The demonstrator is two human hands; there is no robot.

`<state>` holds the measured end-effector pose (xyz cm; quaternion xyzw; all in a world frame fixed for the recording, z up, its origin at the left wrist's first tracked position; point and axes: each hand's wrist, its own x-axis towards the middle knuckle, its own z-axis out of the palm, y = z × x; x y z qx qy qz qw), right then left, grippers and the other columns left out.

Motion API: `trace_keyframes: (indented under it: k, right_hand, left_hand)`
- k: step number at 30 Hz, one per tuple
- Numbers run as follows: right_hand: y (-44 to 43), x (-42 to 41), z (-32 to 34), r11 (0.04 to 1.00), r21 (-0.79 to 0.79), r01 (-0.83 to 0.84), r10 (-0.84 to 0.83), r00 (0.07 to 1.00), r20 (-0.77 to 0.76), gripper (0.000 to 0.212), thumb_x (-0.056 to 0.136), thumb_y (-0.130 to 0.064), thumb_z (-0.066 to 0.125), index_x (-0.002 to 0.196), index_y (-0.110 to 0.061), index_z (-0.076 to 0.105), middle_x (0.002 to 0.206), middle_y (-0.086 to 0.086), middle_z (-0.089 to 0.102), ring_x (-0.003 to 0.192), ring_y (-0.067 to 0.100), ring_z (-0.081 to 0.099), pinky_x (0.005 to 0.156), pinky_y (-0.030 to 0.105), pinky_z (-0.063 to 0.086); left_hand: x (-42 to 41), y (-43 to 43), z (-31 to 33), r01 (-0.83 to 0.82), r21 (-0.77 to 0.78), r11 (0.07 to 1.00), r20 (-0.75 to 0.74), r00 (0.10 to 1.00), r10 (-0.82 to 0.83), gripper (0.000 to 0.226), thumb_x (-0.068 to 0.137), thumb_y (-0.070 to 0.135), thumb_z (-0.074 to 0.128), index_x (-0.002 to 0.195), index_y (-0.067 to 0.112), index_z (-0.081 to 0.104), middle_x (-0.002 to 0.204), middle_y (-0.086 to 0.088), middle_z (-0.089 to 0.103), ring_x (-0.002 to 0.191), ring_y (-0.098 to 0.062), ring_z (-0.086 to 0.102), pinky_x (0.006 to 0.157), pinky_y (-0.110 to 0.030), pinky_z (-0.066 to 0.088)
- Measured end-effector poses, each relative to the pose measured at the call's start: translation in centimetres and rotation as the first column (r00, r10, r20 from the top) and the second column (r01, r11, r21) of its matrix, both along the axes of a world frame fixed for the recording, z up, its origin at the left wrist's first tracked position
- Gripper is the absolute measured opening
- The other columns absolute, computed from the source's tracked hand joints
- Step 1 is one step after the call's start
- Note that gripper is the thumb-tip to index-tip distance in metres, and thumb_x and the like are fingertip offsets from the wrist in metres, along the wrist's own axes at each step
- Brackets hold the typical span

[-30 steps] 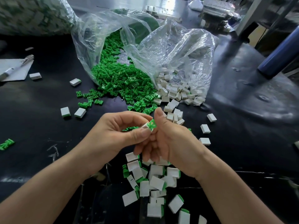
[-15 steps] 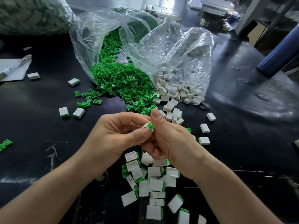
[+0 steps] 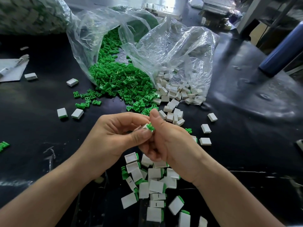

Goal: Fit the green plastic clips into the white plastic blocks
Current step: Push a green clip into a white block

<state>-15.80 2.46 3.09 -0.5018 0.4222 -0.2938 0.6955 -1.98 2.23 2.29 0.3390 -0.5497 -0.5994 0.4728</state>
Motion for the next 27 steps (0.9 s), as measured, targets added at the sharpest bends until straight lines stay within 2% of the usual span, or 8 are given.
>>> trace_keyframes:
  k: [3,7,10,12,15,18,22,27]
  right_hand:
    - [0.13,0.08,0.18,1.000,-0.003,0.020,-0.020,1.000,-0.017,0.045,0.073,-0.059,0.037,0.069,-0.025,0.065,0.054,-0.008,0.044,0.056,0.010,0.035,0.053,0.023,0.027]
    - [0.19,0.12,0.23,0.996,0.049,0.071,-0.068,0.995,-0.068,0.044,0.067,-0.060,0.039,0.060,-0.018,0.050,0.048,-0.010,0.041,0.049,0.007,0.032,0.049,0.019,0.027]
    - [0.32,0.21,0.13,0.995,0.052,0.087,-0.084,0.994,-0.065,0.043,0.075,-0.057,0.039,0.054,-0.021,0.050,0.048,-0.010,0.040,0.047,0.006,0.032,0.047,0.017,0.028]
    - [0.34,0.17,0.08,0.995,0.050,0.086,-0.083,0.995,-0.053,0.045,0.082,-0.053,0.037,0.054,-0.021,0.051,0.048,-0.010,0.039,0.046,0.005,0.032,0.046,0.016,0.028]
    - [0.23,0.00,0.26,0.999,0.013,0.036,-0.036,0.999,-0.027,0.044,0.078,-0.055,0.035,0.068,-0.016,0.053,0.050,-0.011,0.038,0.050,0.005,0.031,0.049,0.017,0.027]
    - [0.25,-0.01,0.60,0.998,-0.051,-0.026,0.026,1.000,0.001,0.045,0.076,-0.055,0.032,0.063,-0.027,0.065,0.054,-0.013,0.035,0.052,0.005,0.029,0.052,0.020,0.023]
    - [0.33,0.02,0.30,0.998,0.025,0.056,-0.055,0.998,-0.035,0.041,0.069,-0.057,0.037,0.062,-0.017,0.047,0.050,-0.010,0.037,0.047,0.006,0.030,0.048,0.017,0.027]
    - [0.19,0.06,-0.26,0.998,0.042,0.051,-0.049,0.998,-0.030,0.042,0.080,-0.055,0.036,0.062,-0.018,0.046,0.050,-0.009,0.036,0.048,0.007,0.028,0.048,0.019,0.025]
  left_hand:
    - [0.07,0.01,-0.20,0.005,-0.031,0.999,0.011,1.000,-0.004,0.022,0.071,-0.003,0.059,0.091,-0.012,0.064,0.065,-0.031,0.059,0.053,-0.036,0.060,0.057,-0.038,0.056]
    - [0.10,0.04,-0.39,0.013,-0.057,0.998,0.031,0.999,-0.011,0.019,0.070,0.000,0.061,0.085,-0.011,0.066,0.064,-0.026,0.060,0.055,-0.027,0.062,0.057,-0.030,0.055]
    - [0.09,0.01,-0.51,0.000,-0.085,0.996,0.056,0.998,0.005,0.014,0.070,0.004,0.066,0.080,-0.007,0.068,0.067,-0.027,0.059,0.057,-0.027,0.063,0.058,-0.029,0.055]
    - [0.08,0.00,-0.55,0.001,-0.082,0.997,0.046,0.999,0.003,0.017,0.070,0.003,0.064,0.083,-0.006,0.068,0.067,-0.026,0.059,0.057,-0.028,0.062,0.058,-0.031,0.056]
    - [0.16,-0.04,-0.48,0.041,-0.024,0.999,-0.031,0.999,-0.042,0.017,0.069,0.004,0.063,0.081,-0.006,0.069,0.063,-0.019,0.061,0.056,-0.031,0.062,0.058,-0.035,0.056]
    - [0.21,-0.09,-0.41,0.072,0.005,0.997,-0.056,0.996,-0.071,0.018,0.068,0.009,0.064,0.079,-0.004,0.070,0.064,-0.013,0.063,0.057,-0.028,0.062,0.058,-0.032,0.054]
    - [0.08,-0.03,-0.42,0.025,-0.058,0.998,0.029,0.999,-0.024,0.017,0.068,0.006,0.071,0.081,-0.004,0.069,0.067,-0.018,0.063,0.057,-0.031,0.064,0.059,-0.034,0.056]
    - [0.13,0.10,-0.41,0.001,-0.080,0.997,0.073,0.997,0.005,0.017,0.069,0.009,0.069,0.079,-0.004,0.070,0.071,-0.021,0.062,0.058,-0.035,0.064,0.059,-0.036,0.056]
